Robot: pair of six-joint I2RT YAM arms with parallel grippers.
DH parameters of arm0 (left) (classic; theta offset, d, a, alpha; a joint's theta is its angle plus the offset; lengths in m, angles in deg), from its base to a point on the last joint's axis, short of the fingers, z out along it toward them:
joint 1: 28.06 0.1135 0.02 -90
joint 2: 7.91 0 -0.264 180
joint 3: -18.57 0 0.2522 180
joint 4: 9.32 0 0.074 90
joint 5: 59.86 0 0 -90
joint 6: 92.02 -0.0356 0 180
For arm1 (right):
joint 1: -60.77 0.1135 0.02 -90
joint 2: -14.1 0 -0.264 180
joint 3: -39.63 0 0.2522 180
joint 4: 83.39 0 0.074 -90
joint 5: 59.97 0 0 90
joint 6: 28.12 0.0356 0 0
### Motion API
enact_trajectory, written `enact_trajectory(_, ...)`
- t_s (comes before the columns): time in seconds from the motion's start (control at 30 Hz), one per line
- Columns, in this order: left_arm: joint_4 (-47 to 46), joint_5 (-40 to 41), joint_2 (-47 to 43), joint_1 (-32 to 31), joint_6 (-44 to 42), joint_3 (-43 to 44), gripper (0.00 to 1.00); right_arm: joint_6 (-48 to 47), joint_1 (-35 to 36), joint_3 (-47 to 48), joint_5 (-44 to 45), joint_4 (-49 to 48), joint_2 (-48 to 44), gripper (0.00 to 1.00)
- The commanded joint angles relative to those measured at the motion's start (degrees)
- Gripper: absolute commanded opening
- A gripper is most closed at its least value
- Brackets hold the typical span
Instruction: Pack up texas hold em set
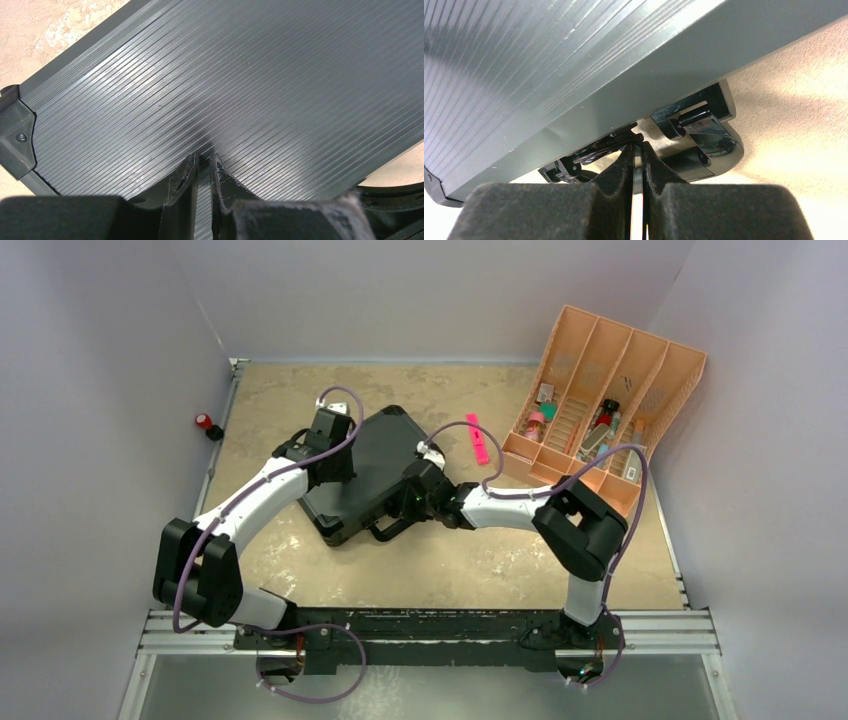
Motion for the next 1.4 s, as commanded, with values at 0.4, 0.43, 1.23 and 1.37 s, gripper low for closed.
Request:
enact_trajectory(0.4, 3.23, -1.23, 2.41, 0.27, -0.58, -3.53, 0.12, -0.11, -0.14, 5.29, 3.89, -6.28, 10.49, 0.00)
enact_trajectory(0.43, 3.21, -1.27, 2.50, 0.29, -0.57, -3.55, 0.12, -0.11, -0.13, 5.38, 3.92, -6.41, 10.69, 0.00)
enact_trajectory(1.23, 2.34, 16.74, -23.13, 0.35, 5.57, 2.94, 0.54, -7.28, -3.54, -12.43, 20.57, 13.88, -39.16, 0.34)
enact_trajectory(1.37, 3.04, 24.69, -34.97, 0.32, 8.14, 2.24, 0.67, -10.05, -3.70, -10.74, 28.73, 25.33, -49.81, 0.52)
